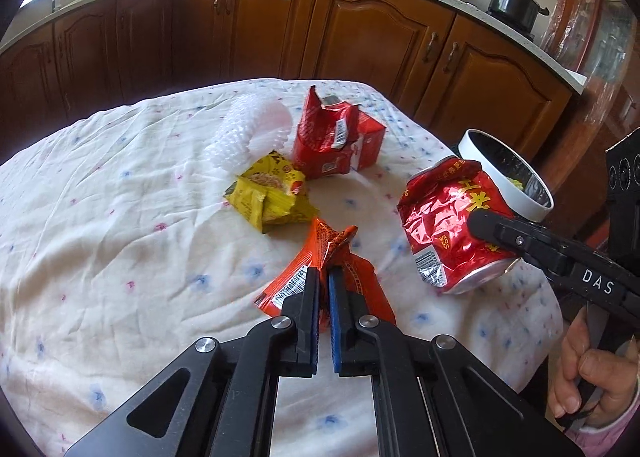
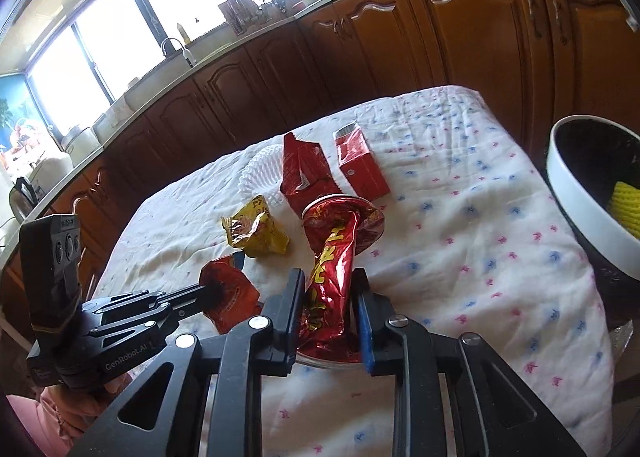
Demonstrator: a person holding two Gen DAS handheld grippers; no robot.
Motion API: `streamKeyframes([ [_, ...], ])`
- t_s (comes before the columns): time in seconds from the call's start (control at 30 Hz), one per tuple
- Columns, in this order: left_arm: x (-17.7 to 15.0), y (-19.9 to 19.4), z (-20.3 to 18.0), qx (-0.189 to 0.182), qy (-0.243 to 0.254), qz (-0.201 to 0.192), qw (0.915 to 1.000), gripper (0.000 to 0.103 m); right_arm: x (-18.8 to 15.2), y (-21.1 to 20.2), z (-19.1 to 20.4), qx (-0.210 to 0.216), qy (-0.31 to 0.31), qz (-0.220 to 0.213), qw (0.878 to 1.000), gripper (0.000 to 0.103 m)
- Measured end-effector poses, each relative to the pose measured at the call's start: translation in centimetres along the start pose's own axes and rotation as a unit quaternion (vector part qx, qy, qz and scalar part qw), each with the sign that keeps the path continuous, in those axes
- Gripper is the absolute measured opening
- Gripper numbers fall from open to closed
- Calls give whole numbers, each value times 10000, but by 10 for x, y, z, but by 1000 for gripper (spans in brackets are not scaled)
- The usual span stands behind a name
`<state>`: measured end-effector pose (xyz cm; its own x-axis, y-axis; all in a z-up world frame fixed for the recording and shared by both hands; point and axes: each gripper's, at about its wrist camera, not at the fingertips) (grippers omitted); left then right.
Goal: Collect trash
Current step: 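Carry both bags over the bin and open both tools to drop them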
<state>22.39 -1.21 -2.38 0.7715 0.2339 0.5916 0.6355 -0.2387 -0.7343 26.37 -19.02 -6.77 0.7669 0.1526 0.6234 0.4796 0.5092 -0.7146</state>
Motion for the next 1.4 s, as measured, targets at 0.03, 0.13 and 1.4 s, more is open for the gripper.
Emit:
streamKeyframes([
  [0.03, 0, 0, -5, -49, 39, 6, 10000, 3, -2, -7, -3, -100, 11, -64, 9999, 24],
  [0.13, 2, 7, -20, -172, 155, 57, 9997, 3, -6, -25, -11, -382, 36, -225, 9990, 24],
  [1.4, 97, 139, -228, -1034, 1446, 245, 9838, 3, 15, -119, -198, -2018, 857, -806, 9723, 24],
])
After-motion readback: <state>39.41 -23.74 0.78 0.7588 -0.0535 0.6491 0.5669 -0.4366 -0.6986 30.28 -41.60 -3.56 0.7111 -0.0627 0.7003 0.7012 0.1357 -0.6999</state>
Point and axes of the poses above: each gripper's, at about its wrist camera, not at the fingertips, and y roughly the way its jaws point, z to its left, x to its top, and after that the axes turned 11 degrees about -y, right-handed
